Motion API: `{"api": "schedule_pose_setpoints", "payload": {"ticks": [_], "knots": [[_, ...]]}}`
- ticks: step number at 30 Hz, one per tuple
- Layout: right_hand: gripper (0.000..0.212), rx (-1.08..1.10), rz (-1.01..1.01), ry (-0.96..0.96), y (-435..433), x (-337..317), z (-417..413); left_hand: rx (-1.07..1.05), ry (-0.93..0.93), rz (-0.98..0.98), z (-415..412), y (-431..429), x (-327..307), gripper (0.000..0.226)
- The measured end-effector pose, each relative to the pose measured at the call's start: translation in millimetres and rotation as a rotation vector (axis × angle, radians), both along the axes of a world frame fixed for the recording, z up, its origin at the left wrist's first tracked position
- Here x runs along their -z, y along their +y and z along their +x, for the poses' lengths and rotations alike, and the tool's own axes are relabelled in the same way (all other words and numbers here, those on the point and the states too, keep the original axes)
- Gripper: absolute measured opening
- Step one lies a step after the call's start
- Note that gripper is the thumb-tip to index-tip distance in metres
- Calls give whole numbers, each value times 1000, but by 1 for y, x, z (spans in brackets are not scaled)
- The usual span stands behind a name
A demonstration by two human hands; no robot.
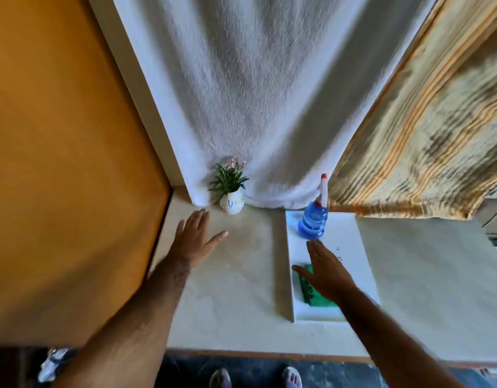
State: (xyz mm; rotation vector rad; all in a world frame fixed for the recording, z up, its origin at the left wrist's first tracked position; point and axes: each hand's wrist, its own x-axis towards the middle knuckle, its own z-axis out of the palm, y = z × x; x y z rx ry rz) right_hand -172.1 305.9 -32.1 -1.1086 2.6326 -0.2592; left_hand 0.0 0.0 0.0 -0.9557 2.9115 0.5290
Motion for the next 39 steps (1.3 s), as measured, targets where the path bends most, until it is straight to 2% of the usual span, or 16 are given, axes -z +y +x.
{"api": "schedule_pose_setpoints", "payload": {"ticks": [4,6,8,9,11,14,16,19,24,28,30,34,37,39], "knots": [[111,115,103,-103,13,31,12,-5,-125,50,20,2,45,150],[119,103,147,-114,19,52,21,-26,-179,115,26,2,70,126],[118,74,201,-91,25,67,29,-60,-173,147,29,2,91,99],[115,73,214,-64,27,75,32,-74,-175,153,29,2,101,94],[110,79,217,-17,29,85,34,-59,-218,140,31,6,113,96],[104,101,189,-16,29,90,36,5,-184,60,39,12,122,125],[103,148,115,-71,28,88,36,23,-144,-8,45,17,130,113],[100,245,-96,-165,19,78,20,-17,-106,-55,48,19,149,92],[96,501,-558,-188,-27,35,-54,-5,-13,-140,49,12,173,85],[94,507,-776,-187,-62,7,-111,-1,29,-185,51,12,182,85],[80,488,-823,-254,-74,5,-127,-14,39,-210,52,11,185,85],[28,584,-921,-364,-83,15,-125,-13,29,-215,52,11,186,87],[30,544,-1001,-387,-84,15,-123,-18,33,-213,53,11,186,87],[21,516,-994,-410,-83,12,-124,-17,37,-213,53,12,184,88]]}}
